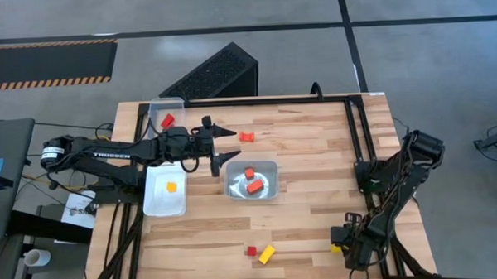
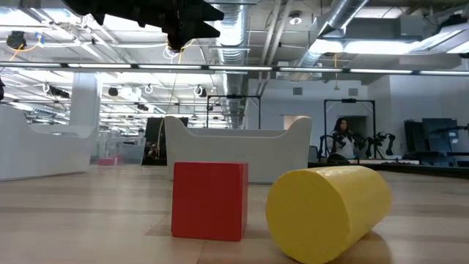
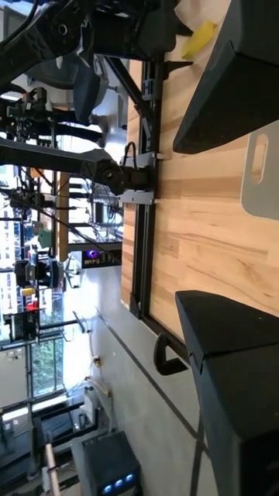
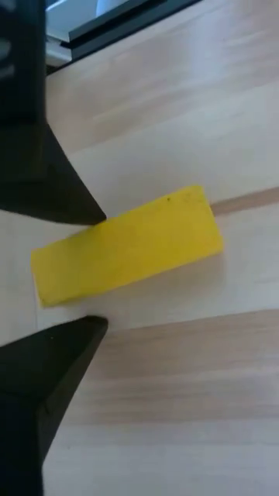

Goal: Sort & place blocks by color
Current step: Put the right yellow wooden block into the white bin, then put the red wooden block into the transparent bin

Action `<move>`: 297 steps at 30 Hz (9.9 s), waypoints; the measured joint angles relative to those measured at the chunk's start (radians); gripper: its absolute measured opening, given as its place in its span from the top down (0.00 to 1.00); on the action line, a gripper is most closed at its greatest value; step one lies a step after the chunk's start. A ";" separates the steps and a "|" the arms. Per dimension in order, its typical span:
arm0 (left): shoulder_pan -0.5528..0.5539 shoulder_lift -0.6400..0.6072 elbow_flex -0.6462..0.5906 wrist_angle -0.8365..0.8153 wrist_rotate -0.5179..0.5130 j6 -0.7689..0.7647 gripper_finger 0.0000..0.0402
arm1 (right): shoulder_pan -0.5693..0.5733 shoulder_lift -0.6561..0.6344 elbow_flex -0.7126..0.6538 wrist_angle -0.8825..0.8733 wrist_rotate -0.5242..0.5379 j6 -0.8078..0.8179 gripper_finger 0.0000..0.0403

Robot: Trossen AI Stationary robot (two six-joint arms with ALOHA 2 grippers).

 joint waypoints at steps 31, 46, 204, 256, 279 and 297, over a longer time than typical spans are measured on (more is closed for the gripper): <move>-0.068 0.000 0.000 -0.003 -0.004 -0.041 0.27 | -0.255 -0.406 -0.045 -0.006 0.442 -0.389 0.76; -0.068 -0.117 0.000 -0.064 0.003 -0.011 0.27 | -0.540 -0.683 -0.381 0.763 0.495 -0.941 0.76; -0.411 -0.275 -0.027 -0.783 -0.469 -0.490 0.58 | -0.926 -0.401 -0.208 1.093 0.356 -1.072 0.25; 0.355 0.300 0.005 -0.071 0.186 -0.066 0.30 | -1.272 -0.401 -0.208 0.942 0.350 -1.255 0.25; 0.200 0.277 0.036 0.065 0.262 0.180 0.30 | -1.316 -0.401 -0.208 0.889 0.220 -1.195 0.25; -0.687 0.400 0.038 0.058 -0.214 -0.185 0.29 | -0.989 -0.401 -0.209 0.953 0.322 -0.888 0.25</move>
